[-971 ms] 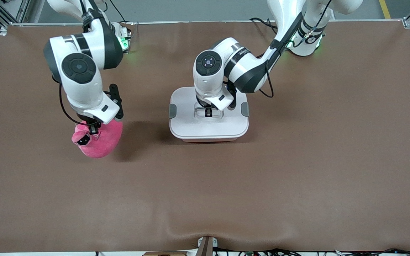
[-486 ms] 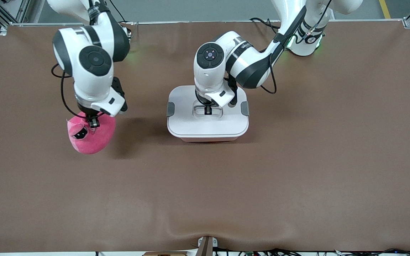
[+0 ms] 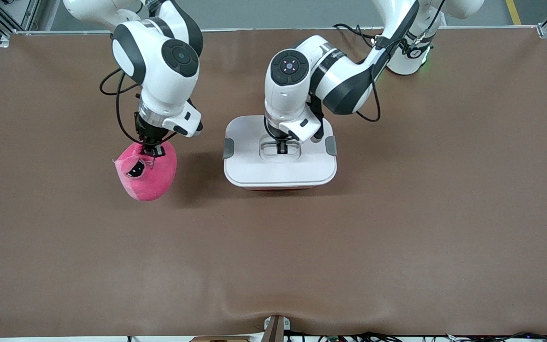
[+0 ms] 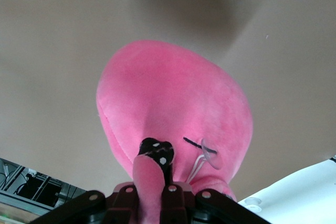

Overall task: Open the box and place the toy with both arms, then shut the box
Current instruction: 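Lift the lid off with the left gripper while the right gripper lifts the toy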

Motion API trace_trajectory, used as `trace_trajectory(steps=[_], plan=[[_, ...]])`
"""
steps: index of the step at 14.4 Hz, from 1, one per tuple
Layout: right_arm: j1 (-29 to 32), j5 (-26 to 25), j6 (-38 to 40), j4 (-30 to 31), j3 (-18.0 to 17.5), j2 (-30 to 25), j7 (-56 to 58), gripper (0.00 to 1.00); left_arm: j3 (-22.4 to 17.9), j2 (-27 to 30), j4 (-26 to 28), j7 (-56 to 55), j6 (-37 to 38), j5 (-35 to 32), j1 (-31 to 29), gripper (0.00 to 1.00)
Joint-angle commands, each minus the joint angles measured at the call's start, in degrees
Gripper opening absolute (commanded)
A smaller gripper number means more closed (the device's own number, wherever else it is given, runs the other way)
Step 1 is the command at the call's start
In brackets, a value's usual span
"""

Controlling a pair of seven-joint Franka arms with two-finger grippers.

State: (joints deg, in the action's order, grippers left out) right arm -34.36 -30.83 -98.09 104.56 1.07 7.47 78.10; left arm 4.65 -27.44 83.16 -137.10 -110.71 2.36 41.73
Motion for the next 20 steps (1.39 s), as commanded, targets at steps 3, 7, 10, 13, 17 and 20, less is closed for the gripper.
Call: trace_trajectory(steps=[3,7,10,13,17,20], plan=[[-1.9,-1.9,1.2,0.7,0.2,-1.3,-2.0,0.0,-0.1,2.4,0.8,7.2,7.5,-0.9,-4.4,0.0],[-6.8,-2.0,2.8,-2.2,0.2,-0.7,-7.4,0.0,0.0,3.3,1.8,11.2,7.8,-1.0,-9.6,0.0],[-12.5,-4.6,7.1,-7.4,0.2,3.2,-9.0,0.0,0.1,4.1,3.1,13.4,7.7,-1.2,-12.1,0.0],[-18.8,-9.0,10.5,-12.2,0.2,7.6,-9.2,0.0,0.2,6.4,6.2,14.2,7.0,-3.8,-14.4,0.0],[-22.4,-10.4,10.5,-16.6,0.2,12.1,-9.6,0.0,0.3,10.7,13.2,18.6,3.4,-4.5,-17.4,0.0],[-22.5,-9.3,10.6,-19.3,0.2,14.6,-9.4,0.0,0.4,12.8,16.3,22.2,1.4,-4.5,-20.4,0.0]])
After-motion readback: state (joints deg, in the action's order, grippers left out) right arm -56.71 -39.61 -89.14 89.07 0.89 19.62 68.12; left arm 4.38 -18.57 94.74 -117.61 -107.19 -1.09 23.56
